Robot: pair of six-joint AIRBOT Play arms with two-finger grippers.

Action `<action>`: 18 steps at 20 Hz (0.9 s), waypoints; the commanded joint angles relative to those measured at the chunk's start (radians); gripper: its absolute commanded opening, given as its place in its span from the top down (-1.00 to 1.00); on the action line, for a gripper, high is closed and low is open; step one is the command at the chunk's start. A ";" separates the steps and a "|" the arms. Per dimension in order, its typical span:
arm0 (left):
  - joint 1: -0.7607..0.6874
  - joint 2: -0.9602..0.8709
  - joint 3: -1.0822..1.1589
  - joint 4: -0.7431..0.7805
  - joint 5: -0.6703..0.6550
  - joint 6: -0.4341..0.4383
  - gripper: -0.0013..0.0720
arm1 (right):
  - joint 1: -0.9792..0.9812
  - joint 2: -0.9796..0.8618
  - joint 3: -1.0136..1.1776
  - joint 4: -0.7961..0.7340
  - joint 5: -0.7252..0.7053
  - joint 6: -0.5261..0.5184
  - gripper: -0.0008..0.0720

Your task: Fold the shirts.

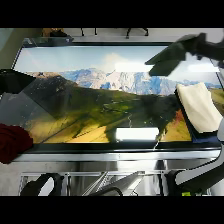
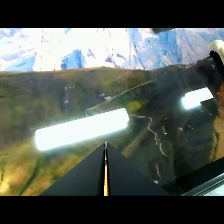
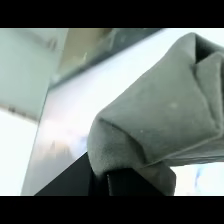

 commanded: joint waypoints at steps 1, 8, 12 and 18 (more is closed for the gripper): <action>0.000 0.000 -0.002 0.000 0.000 0.003 0.91 | -0.190 0.012 0.044 0.006 0.066 0.088 0.94; -0.001 0.000 -0.002 0.000 -0.018 0.010 0.91 | -0.409 0.030 0.043 -0.056 0.451 0.137 0.94; -0.001 0.000 -0.002 -0.001 -0.028 0.010 0.91 | -0.465 0.081 0.043 -0.353 0.586 0.308 0.94; -0.001 0.000 -0.002 -0.001 -0.060 0.010 0.91 | -0.473 0.168 -0.013 -0.705 0.732 0.488 0.93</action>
